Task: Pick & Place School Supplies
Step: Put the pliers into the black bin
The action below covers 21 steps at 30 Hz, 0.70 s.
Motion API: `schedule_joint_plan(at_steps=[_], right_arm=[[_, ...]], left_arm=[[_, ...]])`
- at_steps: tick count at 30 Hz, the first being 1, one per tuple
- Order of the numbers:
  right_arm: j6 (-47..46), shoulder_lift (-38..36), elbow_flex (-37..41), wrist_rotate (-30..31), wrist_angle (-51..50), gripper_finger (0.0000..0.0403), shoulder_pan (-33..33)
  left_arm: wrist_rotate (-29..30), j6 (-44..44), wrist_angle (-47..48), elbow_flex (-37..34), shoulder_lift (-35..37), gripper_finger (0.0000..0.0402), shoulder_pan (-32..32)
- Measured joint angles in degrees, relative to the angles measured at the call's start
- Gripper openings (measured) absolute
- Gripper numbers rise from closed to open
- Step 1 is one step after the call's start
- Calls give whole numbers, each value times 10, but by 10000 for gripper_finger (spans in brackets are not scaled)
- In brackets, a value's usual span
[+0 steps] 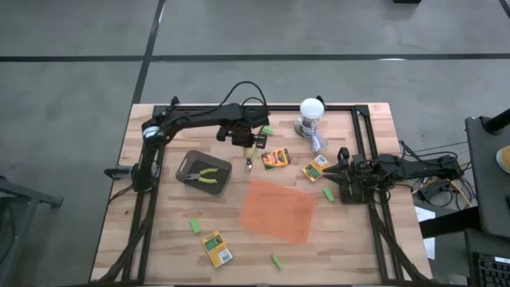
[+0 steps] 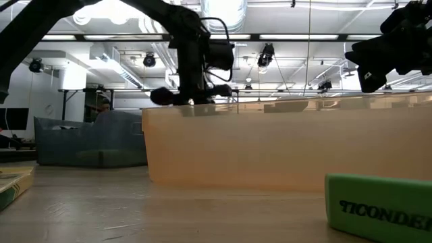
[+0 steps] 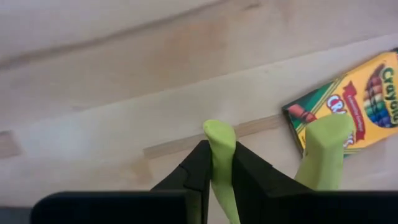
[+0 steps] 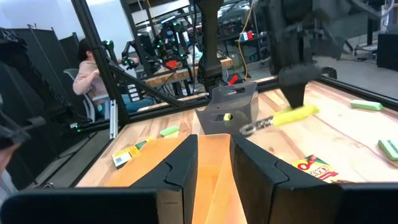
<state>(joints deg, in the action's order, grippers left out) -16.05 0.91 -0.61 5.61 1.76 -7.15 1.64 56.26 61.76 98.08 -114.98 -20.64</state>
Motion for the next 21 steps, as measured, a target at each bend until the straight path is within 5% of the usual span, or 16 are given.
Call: schedule_joint_plan(at_steps=[11, 21], right_arm=[[0, 0, 0, 0, 0, 91, 0], [0, 0, 0, 1, -3, 91, 0]], left_arm=[[74, -23, 215, 135, 24, 47, 2], [110, -207, 283, 116, 96, 48, 20]])
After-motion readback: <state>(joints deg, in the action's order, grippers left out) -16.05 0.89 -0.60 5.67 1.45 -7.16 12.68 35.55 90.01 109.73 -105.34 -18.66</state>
